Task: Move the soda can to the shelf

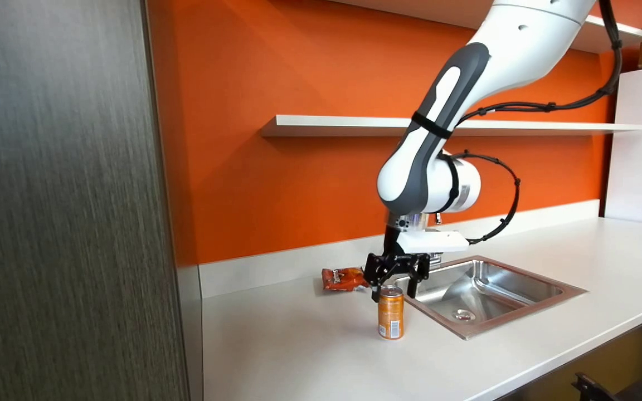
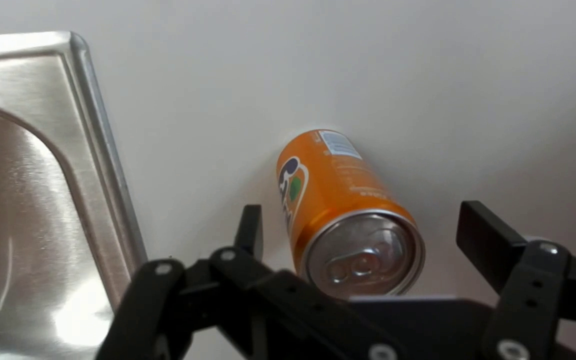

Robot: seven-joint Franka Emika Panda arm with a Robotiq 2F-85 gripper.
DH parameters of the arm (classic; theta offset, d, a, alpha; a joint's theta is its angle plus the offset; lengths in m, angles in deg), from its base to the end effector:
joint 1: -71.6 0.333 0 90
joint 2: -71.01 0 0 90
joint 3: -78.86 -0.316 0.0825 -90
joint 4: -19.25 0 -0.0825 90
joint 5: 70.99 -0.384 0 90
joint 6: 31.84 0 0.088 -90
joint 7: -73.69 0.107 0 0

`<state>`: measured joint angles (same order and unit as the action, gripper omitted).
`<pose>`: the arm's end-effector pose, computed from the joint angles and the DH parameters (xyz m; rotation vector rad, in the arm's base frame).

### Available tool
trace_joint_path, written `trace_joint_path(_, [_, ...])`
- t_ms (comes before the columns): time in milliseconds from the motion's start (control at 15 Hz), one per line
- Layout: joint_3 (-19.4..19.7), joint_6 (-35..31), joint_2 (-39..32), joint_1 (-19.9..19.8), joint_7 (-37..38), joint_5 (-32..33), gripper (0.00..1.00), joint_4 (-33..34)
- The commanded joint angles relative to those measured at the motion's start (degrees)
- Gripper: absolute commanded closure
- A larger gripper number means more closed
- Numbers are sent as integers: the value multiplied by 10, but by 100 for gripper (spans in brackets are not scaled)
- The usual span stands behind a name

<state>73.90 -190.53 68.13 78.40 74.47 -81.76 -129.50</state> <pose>0.4452 0.0848 0.2501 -3.0405 -0.0308 -0.1717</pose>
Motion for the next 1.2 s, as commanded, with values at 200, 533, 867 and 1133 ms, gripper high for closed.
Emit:
trace_joint_path(200, [-12,-53,-18,-4,2,-12,0,-1])
trace_joint_path(533, [-9,-72,-34,-4,16,3,0,0])
trace_joint_path(867, [-8,-82,-44,-5,21,6,0,1])
trace_joint_path(1133, [-11,-87,-50,-7,16,-2,35,4])
